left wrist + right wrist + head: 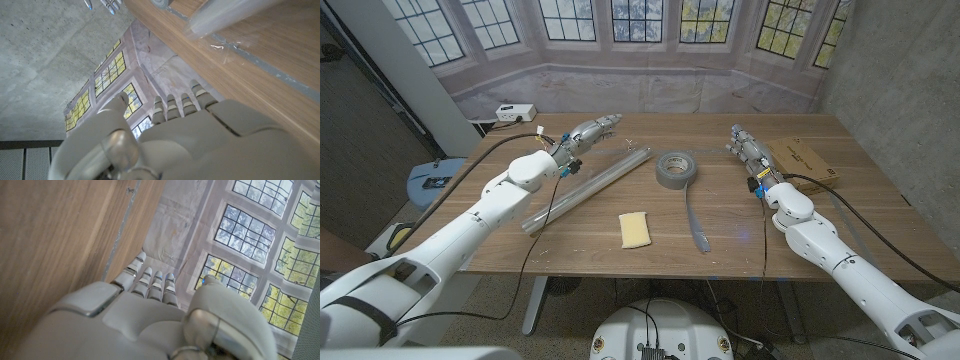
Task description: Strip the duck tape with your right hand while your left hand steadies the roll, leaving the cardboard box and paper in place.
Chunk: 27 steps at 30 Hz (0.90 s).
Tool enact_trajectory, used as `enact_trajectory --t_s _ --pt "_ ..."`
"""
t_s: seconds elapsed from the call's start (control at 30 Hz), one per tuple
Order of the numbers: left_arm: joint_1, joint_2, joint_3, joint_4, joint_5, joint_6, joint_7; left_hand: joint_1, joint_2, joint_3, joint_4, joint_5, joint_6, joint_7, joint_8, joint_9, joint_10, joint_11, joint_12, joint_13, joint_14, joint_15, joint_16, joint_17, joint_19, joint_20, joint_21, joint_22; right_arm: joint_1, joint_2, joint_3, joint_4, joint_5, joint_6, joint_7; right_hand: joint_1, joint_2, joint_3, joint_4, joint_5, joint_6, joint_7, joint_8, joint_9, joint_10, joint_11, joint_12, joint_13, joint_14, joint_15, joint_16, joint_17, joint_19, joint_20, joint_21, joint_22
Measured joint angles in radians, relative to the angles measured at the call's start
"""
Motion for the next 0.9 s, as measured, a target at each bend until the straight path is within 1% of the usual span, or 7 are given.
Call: enact_trajectory --t_s 0.23,0.33,0.4,0.47,0.53,0.77,0.9 --pt "-0.035 0.015 0.022 -0.003 0.027 -0.012 -0.026 0.093 0.029 0.054 -0.089 0.03 0.015 -0.045 0.0 -0.002 0.019 -0.025 0.0 0.0 0.006 -0.031 0.0 0.0 -0.001 -0.001 -0.007 0.001 0.002 0.004 -0.002 0.006 -0.001 0.009 0.003 0.009 0.001 0.004 -0.004 0.0 0.0 0.0 0.0 0.0 0.0 0.0 0.0 0.0 0.0 0.0 0.0 -0.005 0.0 0.0 0.0 0.0" --pt "-0.051 0.018 0.031 -0.002 0.069 -0.033 -0.06 0.134 -0.007 0.111 -0.145 0.069 0.026 -0.073 0.0 -0.003 0.033 -0.047 0.0 0.0 0.017 -0.053 0.0 0.0 0.003 -0.013 -0.007 -0.001 0.002 0.005 -0.002 0.012 -0.001 0.012 0.005 0.009 0.001 0.008 -0.008 -0.005 0.0 0.0 0.0 0.0 0.0 0.0 0.0 0.0 0.0 0.0 0.0 -0.005 0.0 0.0 0.0 0.0" --pt "-0.061 0.02 0.037 0.001 0.073 -0.036 -0.062 0.179 -0.052 0.162 -0.167 0.12 0.042 -0.089 0.0 -0.003 0.053 -0.067 0.004 0.0 0.038 -0.074 0.0 0.0 0.013 -0.027 -0.007 -0.001 0.002 0.005 -0.002 0.014 -0.001 0.015 0.007 0.009 0.001 0.008 -0.008 -0.005 0.0 0.0 0.0 0.0 0.0 0.0 0.0 0.0 0.0 0.0 0.0 -0.005 0.0 0.0 0.0 0.0" --pt "-0.07 0.022 0.044 0.003 0.099 -0.051 -0.071 0.206 -0.079 0.188 -0.175 0.151 0.054 -0.101 0.0 -0.003 0.073 -0.071 0.008 0.0 0.052 -0.088 0.0 0.0 0.02 -0.034 -0.007 -0.001 0.002 0.005 -0.002 0.018 -0.001 0.017 0.009 0.009 0.001 0.008 -0.008 -0.005 0.0 0.0 0.0 0.0 0.0 0.0 0.0 0.0 0.0 0.0 0.0 -0.005 0.0 0.0 0.0 0.0" --pt "-0.083 0.024 0.051 0.003 0.122 -0.061 -0.081 0.214 -0.088 0.195 -0.177 0.163 0.058 -0.104 0.0 -0.003 0.076 -0.075 0.008 0.0 0.057 -0.093 0.0 0.0 0.022 -0.035 -0.007 -0.001 0.003 0.005 0.0 0.023 -0.001 0.021 0.012 0.009 0.001 0.008 -0.008 -0.005 0.0 0.0 0.0 0.0 0.0 0.0 0.0 0.0 0.0 0.0 0.0 -0.005 0.0 0.0 0.0 0.0" --pt "-0.128 0.035 0.082 0.003 0.161 -0.071 -0.099 0.229 -0.102 0.195 -0.177 0.172 0.069 -0.108 0.006 -0.003 0.076 -0.075 0.008 0.0 0.063 -0.099 0.0 -0.005 0.022 -0.035 -0.007 -0.001 0.004 0.005 0.001 0.029 0.003 0.029 0.021 0.009 0.001 0.002 -0.013 -0.005 0.0 0.0 0.0 0.0 0.0 0.0 0.0 0.0 0.0 0.0 0.0 -0.005 0.0 0.0 0.0 0.0" --pt "-0.151 0.044 0.1 -0.011 0.236 -0.079 -0.126 0.24 -0.113 0.195 -0.177 0.176 0.074 -0.113 0.006 -0.002 0.079 -0.078 0.008 0.0 0.07 -0.106 0.0 -0.005 0.022 -0.035 -0.007 -0.001 0.007 0.005 0.004 0.039 0.005 0.034 0.028 0.009 0.001 0.006 -0.018 -0.009 0.0 0.0 0.0 0.0 0.0 0.0 0.004 0.0 0.0 0.0 0.0 -0.004 0.0 0.0 0.0 0.0"
